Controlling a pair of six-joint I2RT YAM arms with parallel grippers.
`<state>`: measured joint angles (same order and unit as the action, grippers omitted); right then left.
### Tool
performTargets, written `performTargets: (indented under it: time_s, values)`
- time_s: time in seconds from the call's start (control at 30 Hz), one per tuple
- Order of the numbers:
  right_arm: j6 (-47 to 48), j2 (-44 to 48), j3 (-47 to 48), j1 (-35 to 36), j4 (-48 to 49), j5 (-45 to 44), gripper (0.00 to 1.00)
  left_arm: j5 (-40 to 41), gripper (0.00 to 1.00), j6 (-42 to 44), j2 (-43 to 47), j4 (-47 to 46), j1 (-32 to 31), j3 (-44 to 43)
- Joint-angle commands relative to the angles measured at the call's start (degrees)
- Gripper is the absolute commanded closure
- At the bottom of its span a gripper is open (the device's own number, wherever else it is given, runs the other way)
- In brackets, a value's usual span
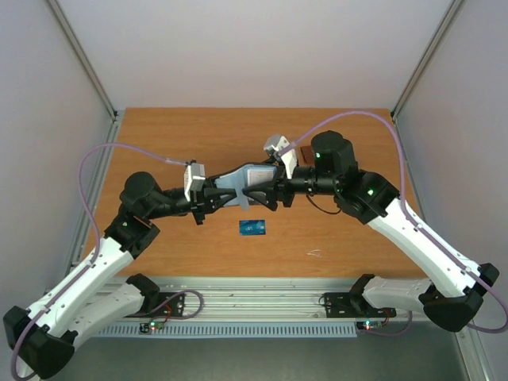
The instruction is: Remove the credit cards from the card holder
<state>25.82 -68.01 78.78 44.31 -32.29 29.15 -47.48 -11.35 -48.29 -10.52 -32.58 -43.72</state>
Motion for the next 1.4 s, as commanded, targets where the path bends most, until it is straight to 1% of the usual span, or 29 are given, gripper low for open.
performTargets:
  time_s: [0.0,0.07,0.13,0.33,0.47,0.6,0.8,0.97,1.2,1.37]
  values:
    - [2.7,4.0,0.2,-1.5,-3.1,1.7,0.14,1.4,1.0,-0.8,1.7,-7.5,0.1,0.9]
    - [3.8,4.7,1.1,-3.0,-6.7,4.4,0.03,1.2,1.0,-0.5,1.9,-7.9,0.1,1.1]
    - [4.5,4.9,2.2,-4.7,-10.0,6.2,0.02,0.9,1.0,0.0,2.1,-8.1,0.1,1.0]
    - [6.8,3.9,6.3,-7.9,-15.7,7.7,0.02,-1.1,1.0,3.5,2.7,-7.1,0.2,0.2]
    - [8.2,4.0,7.7,-8.8,-16.1,4.8,0.02,-1.7,1.0,4.6,3.1,-6.4,0.2,0.0]
    - [9.4,5.9,8.0,-9.1,-15.5,5.0,0.02,-1.6,1.0,5.4,4.0,-5.2,0.1,-0.2]
    - [10.1,6.4,7.8,-10.0,-17.1,2.6,0.04,-1.9,1.0,6.0,4.1,-5.4,0.1,-0.2]
    - [9.2,5.3,8.0,-10.0,-16.9,2.8,0.08,-1.9,1.0,6.1,4.1,-5.5,0.1,0.0]
    - [11.6,5.7,8.3,-10.6,-19.3,3.6,0.08,-1.6,1.0,6.1,4.5,-5.4,0.1,0.2]
    - [11.7,3.7,10.2,-10.6,-22.2,4.8,0.09,-1.7,1.0,6.1,4.3,-5.6,0.1,0.2]
